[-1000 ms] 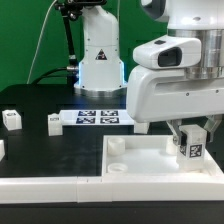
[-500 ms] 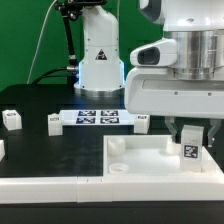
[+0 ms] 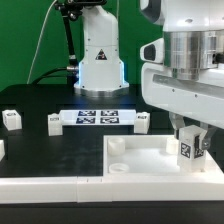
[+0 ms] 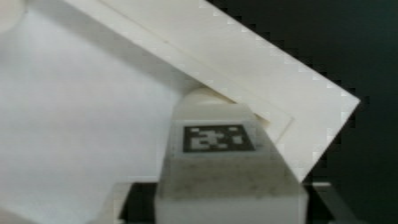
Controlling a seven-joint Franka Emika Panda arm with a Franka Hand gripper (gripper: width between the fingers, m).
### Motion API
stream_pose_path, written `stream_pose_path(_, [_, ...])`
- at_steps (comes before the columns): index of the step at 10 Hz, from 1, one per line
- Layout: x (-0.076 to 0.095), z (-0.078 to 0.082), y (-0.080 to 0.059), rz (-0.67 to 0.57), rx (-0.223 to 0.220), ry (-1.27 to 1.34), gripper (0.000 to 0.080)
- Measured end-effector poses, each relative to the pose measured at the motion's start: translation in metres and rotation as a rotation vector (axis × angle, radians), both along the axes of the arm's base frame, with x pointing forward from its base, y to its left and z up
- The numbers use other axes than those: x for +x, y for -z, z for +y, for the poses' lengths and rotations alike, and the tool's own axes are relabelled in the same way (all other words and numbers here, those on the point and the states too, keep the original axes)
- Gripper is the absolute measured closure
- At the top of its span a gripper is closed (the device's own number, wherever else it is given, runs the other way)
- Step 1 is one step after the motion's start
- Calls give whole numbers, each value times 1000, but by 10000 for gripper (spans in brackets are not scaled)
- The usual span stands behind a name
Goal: Assemble one leg
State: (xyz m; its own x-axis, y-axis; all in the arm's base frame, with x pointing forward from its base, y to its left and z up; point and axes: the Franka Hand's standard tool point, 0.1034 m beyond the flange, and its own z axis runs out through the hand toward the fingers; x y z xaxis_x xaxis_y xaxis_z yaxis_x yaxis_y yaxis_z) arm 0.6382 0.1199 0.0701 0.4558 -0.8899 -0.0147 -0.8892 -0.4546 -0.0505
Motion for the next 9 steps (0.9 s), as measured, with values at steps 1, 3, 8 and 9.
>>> stream_pose_path(1, [0,-1,0,5,11,115,509])
stream_pose_path(3, [0,0,0,16,34,275,509])
stream_pose_path(8, [-2,4,0,15,21,-75,175])
stream_pose_path(9, [-2,4,0,8,19,-175,175])
